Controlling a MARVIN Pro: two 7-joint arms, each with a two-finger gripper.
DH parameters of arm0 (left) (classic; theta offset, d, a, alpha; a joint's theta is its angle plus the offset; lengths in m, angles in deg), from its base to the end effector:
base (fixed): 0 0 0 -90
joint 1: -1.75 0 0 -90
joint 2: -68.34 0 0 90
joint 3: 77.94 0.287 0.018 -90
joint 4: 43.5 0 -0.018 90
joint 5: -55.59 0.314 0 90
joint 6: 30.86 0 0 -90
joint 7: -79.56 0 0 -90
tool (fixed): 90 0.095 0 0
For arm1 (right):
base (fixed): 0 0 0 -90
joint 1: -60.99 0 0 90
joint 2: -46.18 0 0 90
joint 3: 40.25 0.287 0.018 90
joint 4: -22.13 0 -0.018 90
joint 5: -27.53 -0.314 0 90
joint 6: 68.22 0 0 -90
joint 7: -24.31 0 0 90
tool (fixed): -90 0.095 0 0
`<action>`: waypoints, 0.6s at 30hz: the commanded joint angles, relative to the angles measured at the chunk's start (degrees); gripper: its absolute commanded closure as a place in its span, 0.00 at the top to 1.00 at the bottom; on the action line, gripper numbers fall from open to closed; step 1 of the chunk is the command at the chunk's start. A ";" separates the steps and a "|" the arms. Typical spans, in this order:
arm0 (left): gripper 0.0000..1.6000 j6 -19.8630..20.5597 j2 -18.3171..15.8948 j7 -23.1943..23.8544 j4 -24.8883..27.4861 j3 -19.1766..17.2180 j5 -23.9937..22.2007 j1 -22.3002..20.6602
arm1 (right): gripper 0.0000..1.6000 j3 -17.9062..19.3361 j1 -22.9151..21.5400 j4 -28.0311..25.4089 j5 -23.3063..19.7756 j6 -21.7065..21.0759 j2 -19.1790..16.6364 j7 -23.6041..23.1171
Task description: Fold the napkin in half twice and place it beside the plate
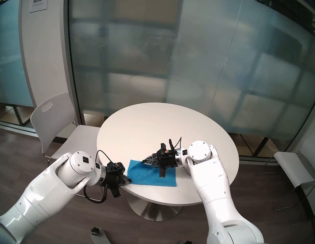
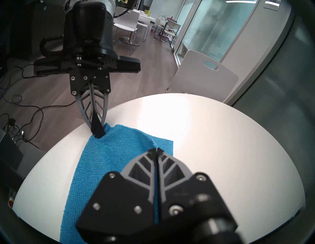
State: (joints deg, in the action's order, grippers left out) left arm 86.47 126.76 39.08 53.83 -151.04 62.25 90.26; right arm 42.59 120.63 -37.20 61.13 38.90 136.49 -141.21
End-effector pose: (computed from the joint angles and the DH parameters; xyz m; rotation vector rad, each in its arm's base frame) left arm 0.3628 0.0014 -0.3349 2.2539 -1.3968 1.0069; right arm 0.4861 0.1170 -0.3091 -1.4492 -1.9270 -1.1961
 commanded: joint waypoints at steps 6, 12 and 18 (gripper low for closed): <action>0.00 0.16 0.28 0.07 -0.12 0.14 0.04 -1.08 | 0.16 -0.66 -5.91 5.23 0.33 2.58 2.11 3.20; 0.00 0.25 0.31 0.22 -0.41 0.33 0.02 -1.35 | 0.16 -1.01 -7.53 8.89 0.57 3.93 2.55 4.54; 0.00 0.46 0.29 0.28 -0.31 0.39 -0.01 -1.44 | 0.36 -1.28 -8.40 10.70 0.55 4.81 2.65 5.05</action>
State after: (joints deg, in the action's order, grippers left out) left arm 86.78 127.09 39.25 53.10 -150.60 62.20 89.33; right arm 41.37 115.44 -27.24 61.87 42.49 138.02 -137.17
